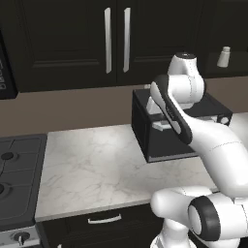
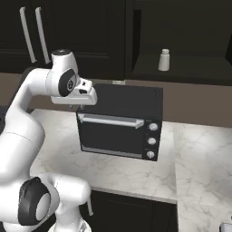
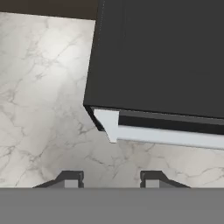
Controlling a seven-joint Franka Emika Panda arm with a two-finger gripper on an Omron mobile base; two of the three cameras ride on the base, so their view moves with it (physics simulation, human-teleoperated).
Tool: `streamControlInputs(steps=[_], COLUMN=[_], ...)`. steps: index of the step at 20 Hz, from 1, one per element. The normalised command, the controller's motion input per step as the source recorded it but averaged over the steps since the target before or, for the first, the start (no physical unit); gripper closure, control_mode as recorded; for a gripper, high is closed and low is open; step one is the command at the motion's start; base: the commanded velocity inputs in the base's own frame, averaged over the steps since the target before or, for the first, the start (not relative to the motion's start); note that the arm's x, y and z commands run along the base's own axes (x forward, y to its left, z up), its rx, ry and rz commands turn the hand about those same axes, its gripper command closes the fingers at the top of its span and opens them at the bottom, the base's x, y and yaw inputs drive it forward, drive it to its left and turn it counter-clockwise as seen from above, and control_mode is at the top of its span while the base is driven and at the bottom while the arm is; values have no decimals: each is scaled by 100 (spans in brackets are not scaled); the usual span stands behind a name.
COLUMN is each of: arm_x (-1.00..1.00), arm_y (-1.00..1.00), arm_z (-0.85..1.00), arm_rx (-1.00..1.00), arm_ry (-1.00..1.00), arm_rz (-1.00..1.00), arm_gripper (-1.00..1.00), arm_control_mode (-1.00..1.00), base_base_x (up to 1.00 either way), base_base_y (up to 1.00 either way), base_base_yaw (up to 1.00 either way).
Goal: Retrieve the shaker from the cabinet and place it next the steak on a plate on the dining table.
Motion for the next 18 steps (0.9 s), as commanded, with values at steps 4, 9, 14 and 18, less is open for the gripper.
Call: streamControlInputs(steps=[4, 9, 14, 18], arm_x=[-6, -12, -11, -1], arm_y=[-26, -33, -25, -29], arm_z=[0, 9, 26, 32], arm_rx=[2, 8, 1, -2], arm_ry=[0, -4, -17, -15], arm_rz=[0, 0, 0, 0], arm_gripper=[-100, -100, -100, -100], arm_control_mode=[-100, -100, -100, -100], base_base_x=[0, 0, 0, 0], base_base_y=[0, 0, 0, 0], base_base_yaw=[0, 0, 0, 0])
